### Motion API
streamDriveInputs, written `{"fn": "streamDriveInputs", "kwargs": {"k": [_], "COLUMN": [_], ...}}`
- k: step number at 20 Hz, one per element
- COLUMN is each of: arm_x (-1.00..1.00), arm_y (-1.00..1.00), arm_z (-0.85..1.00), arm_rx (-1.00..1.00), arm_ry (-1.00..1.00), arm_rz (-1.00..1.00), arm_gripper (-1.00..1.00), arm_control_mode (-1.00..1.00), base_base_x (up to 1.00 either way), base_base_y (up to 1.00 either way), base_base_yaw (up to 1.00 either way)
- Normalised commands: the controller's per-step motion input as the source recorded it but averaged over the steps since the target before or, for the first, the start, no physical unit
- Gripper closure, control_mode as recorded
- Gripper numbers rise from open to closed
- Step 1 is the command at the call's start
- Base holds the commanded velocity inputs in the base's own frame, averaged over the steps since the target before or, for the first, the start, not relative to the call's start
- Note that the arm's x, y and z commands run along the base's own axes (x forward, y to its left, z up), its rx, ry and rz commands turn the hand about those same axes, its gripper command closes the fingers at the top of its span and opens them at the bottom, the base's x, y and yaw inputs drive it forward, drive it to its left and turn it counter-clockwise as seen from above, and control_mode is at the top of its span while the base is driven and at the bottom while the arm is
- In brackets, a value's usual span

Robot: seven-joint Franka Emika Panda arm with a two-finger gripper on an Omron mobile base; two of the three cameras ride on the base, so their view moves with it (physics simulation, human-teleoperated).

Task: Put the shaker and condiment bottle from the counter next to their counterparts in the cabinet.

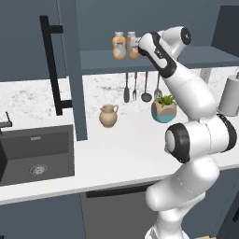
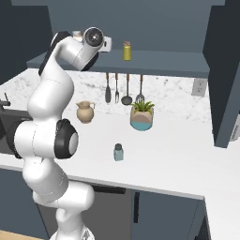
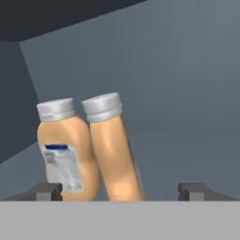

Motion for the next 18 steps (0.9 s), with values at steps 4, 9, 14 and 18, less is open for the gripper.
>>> {"fn": "streamDriveInputs", "kwargs": {"k": [4,9,14,18], "arm_x": [-0.24,-0.22,-0.20,-0.15], "arm_y": [-0.15,-0.13,-0.07,-0.01], "arm_z": [0.00,0.00,0.00,0.00], "arm_rx": [0.11,0.11,0.08,0.07], "arm_ry": [-0.02,0.00,0.00,0.00], "arm_rz": [0.00,0.01,0.02,0.02], "arm_gripper": [-1.00,-1.00,-1.00,-1.00], "arm_control_mode": [-1.00,-1.00,-1.00,-1.00], "base_base_x": [0.00,0.00,0.00,0.00], "base_base_y": [0.00,0.00,0.00,0.00], "base_base_yaw": [0.00,0.00,0.00,0.00]}}
